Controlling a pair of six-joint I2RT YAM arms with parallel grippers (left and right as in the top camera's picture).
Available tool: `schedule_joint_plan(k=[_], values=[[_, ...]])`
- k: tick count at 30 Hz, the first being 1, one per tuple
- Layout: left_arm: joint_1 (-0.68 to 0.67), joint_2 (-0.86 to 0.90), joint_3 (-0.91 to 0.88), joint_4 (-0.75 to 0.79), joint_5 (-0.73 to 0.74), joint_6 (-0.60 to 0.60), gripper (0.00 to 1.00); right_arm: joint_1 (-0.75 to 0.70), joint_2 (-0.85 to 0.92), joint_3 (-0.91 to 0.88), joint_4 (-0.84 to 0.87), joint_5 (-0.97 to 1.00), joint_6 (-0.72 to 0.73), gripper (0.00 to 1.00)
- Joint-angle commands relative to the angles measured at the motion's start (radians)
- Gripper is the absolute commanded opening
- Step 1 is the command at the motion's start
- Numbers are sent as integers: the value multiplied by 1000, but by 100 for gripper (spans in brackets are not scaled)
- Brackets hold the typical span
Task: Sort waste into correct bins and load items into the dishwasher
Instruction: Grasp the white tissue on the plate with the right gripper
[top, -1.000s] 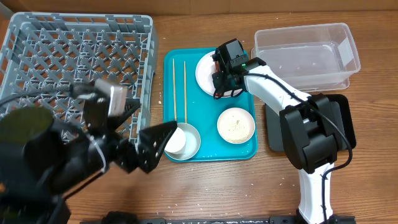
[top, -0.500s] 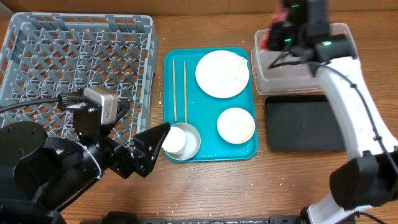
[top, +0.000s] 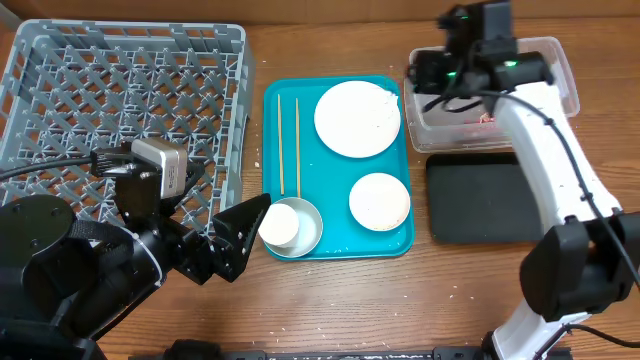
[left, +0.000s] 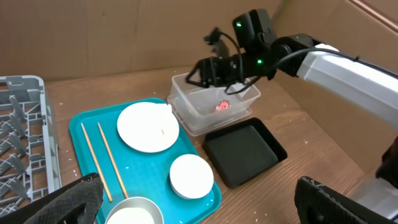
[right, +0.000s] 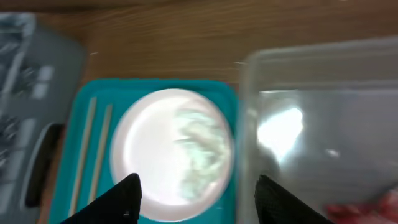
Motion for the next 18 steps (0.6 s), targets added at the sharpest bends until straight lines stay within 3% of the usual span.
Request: schedule_joint_plan(k=[1,5,15,18], values=[[4,0,11,0,-10,19,100,141,-2,2,14,70,-112,60],[4,0,11,0,-10,19,100,240,106,-8,84,374,-119,63],[4,0,11,0,-10,19,100,247,363,-8,260,441,-115,68],[4,0,11,0,-10,19,100,247,387,-8,249,439,-94,60]])
